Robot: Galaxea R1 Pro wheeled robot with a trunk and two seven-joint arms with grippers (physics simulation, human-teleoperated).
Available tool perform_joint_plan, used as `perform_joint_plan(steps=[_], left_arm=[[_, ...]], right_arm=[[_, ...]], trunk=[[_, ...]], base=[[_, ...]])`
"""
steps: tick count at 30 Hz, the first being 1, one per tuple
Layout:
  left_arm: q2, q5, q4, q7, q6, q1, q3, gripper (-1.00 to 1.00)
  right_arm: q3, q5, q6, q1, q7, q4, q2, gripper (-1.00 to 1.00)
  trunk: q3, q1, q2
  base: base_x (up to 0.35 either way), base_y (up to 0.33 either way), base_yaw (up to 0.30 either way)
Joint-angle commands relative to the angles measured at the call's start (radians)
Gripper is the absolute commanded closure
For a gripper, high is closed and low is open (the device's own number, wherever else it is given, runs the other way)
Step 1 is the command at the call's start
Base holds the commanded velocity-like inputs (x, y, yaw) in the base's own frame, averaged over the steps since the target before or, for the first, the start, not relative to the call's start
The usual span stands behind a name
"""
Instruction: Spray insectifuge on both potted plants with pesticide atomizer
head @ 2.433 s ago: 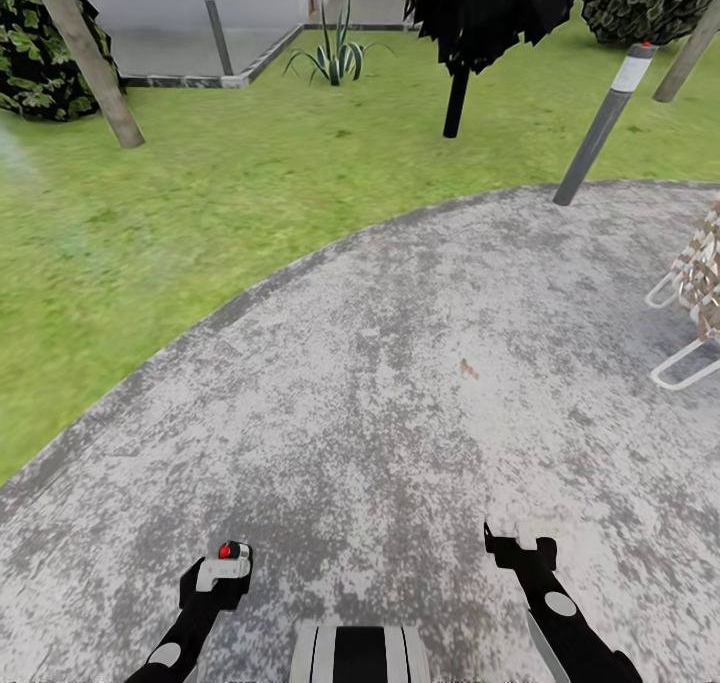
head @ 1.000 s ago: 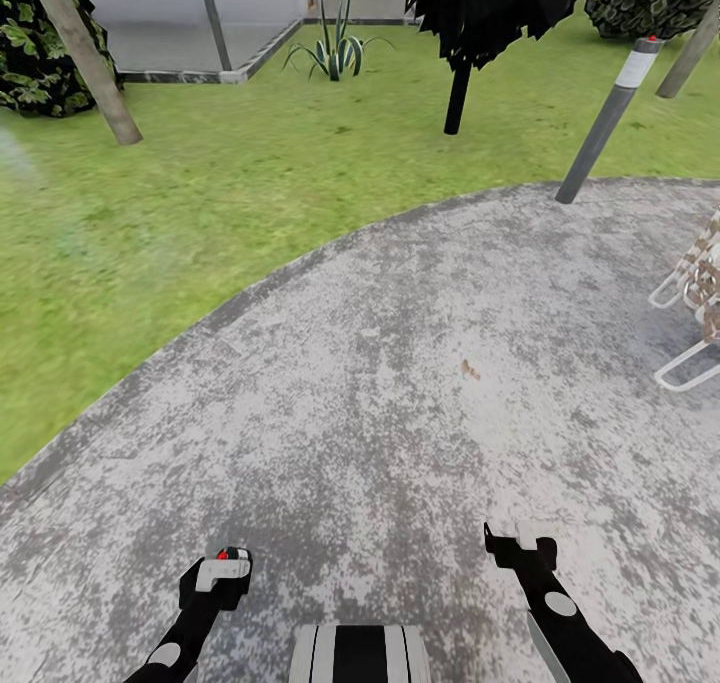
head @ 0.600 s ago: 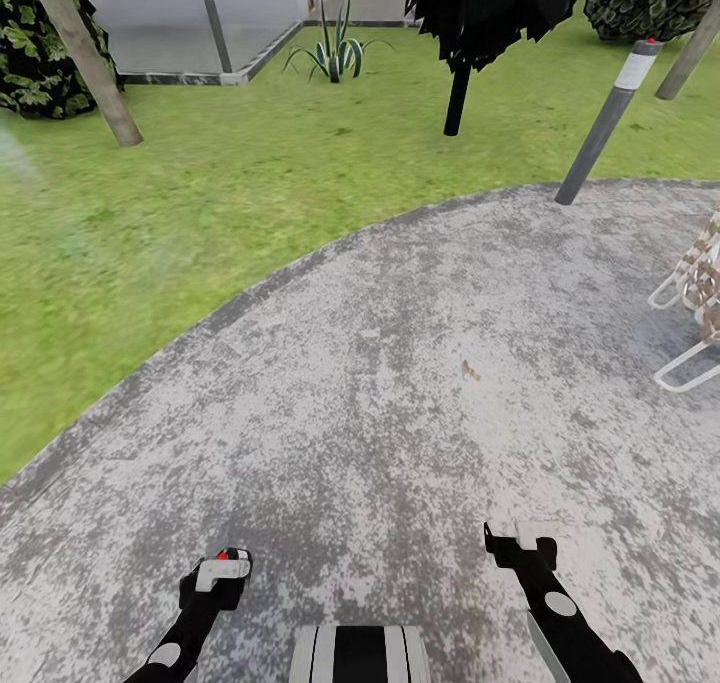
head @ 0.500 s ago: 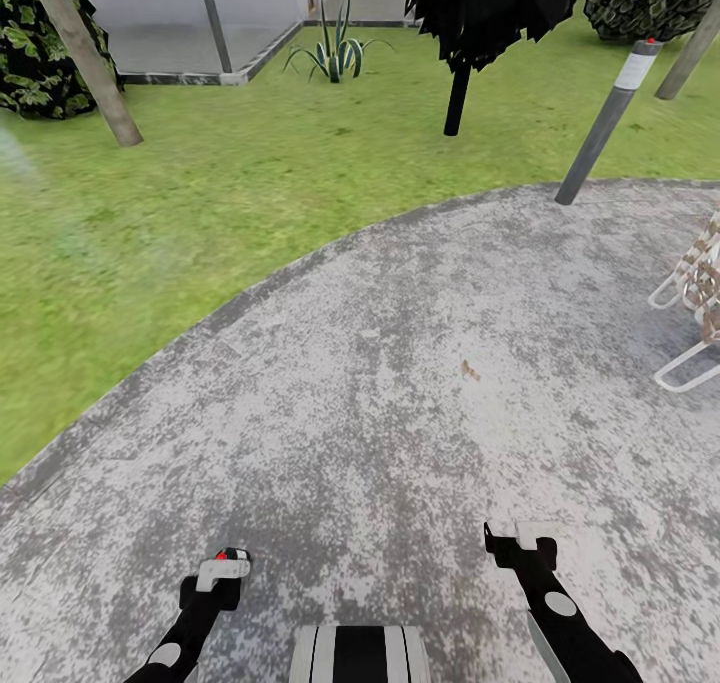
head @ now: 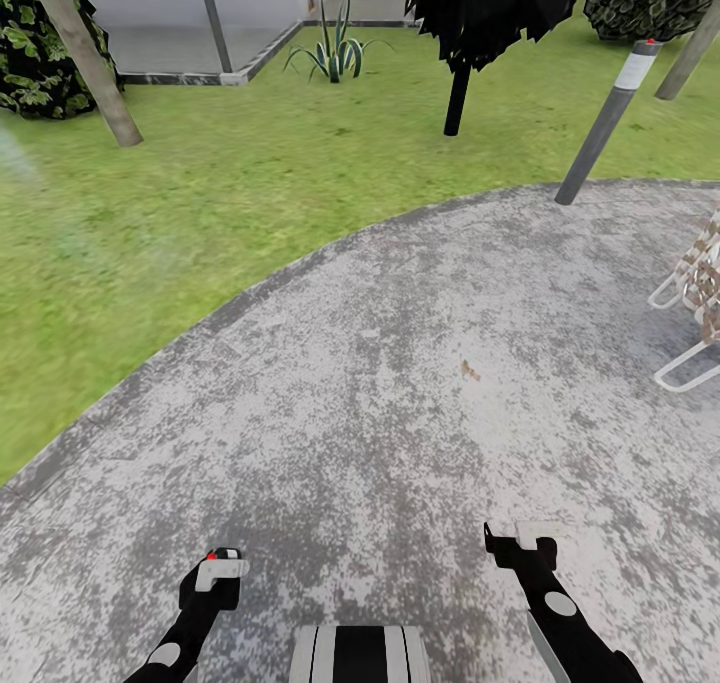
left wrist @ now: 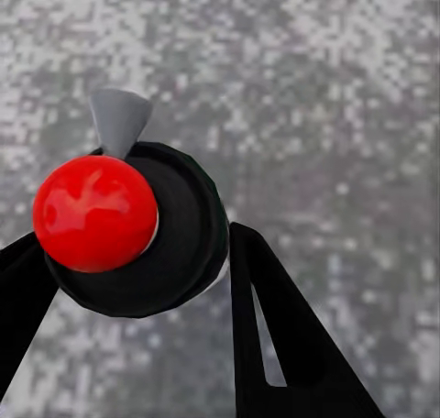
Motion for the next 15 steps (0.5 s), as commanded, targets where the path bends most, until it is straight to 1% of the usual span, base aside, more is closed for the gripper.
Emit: perform_joint_plan(steps=[1, 8, 15], left_arm=[[0.0, -0.003, 0.001, 0.002, -0.003, 0.0, 0.0, 1.0], [0.0, -0.006, 0.001, 0.001, -0.003, 0.0, -0.001, 1.0], [0.0, -0.003, 0.0, -0.005, -0.002, 0.0, 0.0, 1.0]], right_arm=[[0.001, 0.0, -0.003, 0.0, -0.003, 0.001, 0.0, -1.0], [0.001, 0.001, -0.003, 0.0, -0.003, 0.001, 0.0, -1.0], [0.001, -0.001, -0.003, 0.0, -0.001, 0.001, 0.0, -1.0]], trunk=[[-0.001, 0.0, 0.0], [-0.001, 0.0, 0.0], [0.027, -0.003, 0.001]], base=[[0.0, 0.0, 0.0], [0.0, 0.0, 0.0], [0.0, 0.0, 0.0]])
